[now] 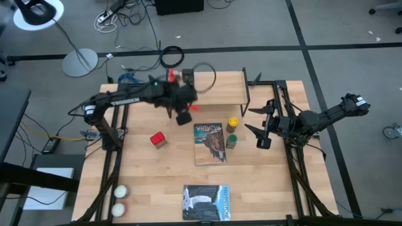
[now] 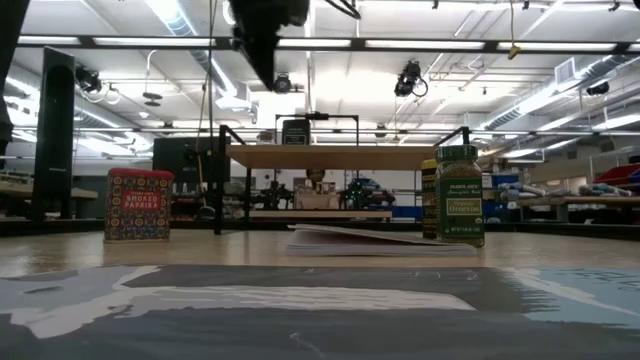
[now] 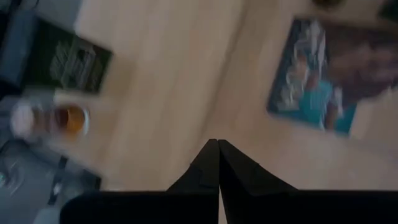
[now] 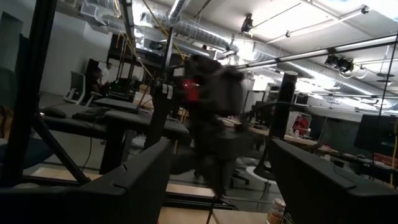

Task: Shelf spices
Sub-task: Put the red seasoning can on the shelf

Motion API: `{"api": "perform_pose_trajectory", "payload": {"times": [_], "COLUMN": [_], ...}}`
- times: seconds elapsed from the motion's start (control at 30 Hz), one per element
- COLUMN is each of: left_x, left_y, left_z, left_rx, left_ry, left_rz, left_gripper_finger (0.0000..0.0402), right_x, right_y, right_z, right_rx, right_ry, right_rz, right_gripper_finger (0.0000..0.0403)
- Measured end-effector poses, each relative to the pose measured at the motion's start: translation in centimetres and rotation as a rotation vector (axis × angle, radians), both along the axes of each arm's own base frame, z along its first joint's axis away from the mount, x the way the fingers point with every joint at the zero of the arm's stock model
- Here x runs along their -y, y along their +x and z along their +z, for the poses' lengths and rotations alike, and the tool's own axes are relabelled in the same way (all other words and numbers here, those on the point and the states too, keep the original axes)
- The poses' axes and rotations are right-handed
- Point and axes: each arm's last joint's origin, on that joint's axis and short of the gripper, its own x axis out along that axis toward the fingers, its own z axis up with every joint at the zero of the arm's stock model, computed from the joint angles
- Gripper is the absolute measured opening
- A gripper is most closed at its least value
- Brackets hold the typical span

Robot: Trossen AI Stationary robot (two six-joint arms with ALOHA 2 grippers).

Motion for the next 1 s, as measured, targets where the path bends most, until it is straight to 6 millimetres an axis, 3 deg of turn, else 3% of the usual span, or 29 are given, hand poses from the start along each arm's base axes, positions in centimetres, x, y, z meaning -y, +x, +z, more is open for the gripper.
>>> {"api": "perform_pose_trajectory", "payload": {"times": [0.2,0.37,0.77,0.87,1.0], "left_x": [4.3,6.7,8.1,8.1,8.3], "left_y": [-1.7,-3.2,-9.6,-10.9,-11.5], "left_z": [0.1,-0.8,-8.0,-8.4,-7.5], "left_rx": [-0.082,-0.064,0.207,0.281,0.366], "left_ry": [0.073,0.093,0.007,-0.012,-0.029], "left_rz": [0.105,0.140,0.244,0.282,0.265], "left_gripper_finger": [0.0005,0.0005,0.0007,0.0024,0.0077], "right_x": [0.0,0.0,0.0,0.0,0.0], "right_y": [0.0,0.0,0.0,0.0,0.0], "right_z": [0.0,0.0,0.0,0.0,0.0], "right_rx": [-0.008,-0.009,-0.001,0.000,-0.001], "right_ry": [-0.019,-0.022,-0.020,-0.020,-0.020], "right_rz": [-0.006,-0.007,-0.007,-0.007,-0.007], "right_gripper_finger": [0.0270,0.0270,0.0270,0.0270,0.0270]}}
